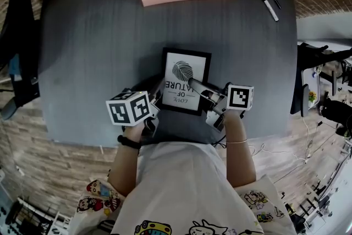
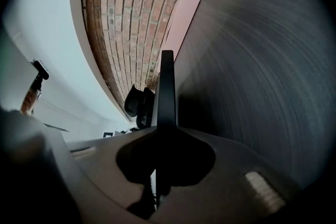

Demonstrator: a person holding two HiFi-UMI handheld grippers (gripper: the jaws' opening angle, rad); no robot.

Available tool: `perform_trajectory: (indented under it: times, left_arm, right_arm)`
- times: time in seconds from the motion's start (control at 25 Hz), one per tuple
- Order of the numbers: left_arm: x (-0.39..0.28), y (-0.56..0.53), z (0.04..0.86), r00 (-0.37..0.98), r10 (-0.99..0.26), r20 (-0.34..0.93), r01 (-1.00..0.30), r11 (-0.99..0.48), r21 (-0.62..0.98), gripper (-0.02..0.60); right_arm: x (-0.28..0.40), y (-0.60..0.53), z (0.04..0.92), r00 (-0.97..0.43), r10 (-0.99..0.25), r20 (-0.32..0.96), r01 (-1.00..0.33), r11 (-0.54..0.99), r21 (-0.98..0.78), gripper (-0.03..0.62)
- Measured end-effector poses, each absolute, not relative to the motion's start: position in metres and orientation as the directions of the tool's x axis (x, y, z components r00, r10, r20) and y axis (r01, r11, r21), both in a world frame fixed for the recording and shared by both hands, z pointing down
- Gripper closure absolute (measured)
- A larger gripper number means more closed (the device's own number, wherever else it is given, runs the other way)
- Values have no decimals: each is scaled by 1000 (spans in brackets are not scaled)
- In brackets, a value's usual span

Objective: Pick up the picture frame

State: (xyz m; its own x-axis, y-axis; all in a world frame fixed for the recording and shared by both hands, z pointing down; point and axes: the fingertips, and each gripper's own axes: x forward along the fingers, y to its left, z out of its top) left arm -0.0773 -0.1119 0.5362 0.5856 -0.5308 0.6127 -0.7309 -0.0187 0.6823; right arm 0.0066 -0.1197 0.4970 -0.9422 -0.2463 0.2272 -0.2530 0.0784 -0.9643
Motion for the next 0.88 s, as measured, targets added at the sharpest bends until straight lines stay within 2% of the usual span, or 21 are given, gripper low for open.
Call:
perform_trajectory:
  times: [0.52,0.88]
  left_arm:
    - [-93,-116,488,565,-632,530,-727,-77,683,463]
    - [-98,-114,433,534,-715,451,-763,-176,622,466]
  right_arm:
    - [6,-118,460,-934,-267,236,-291,192,-937,580]
    - [19,-115,423,-917,-276,287,-381,395,-836,580]
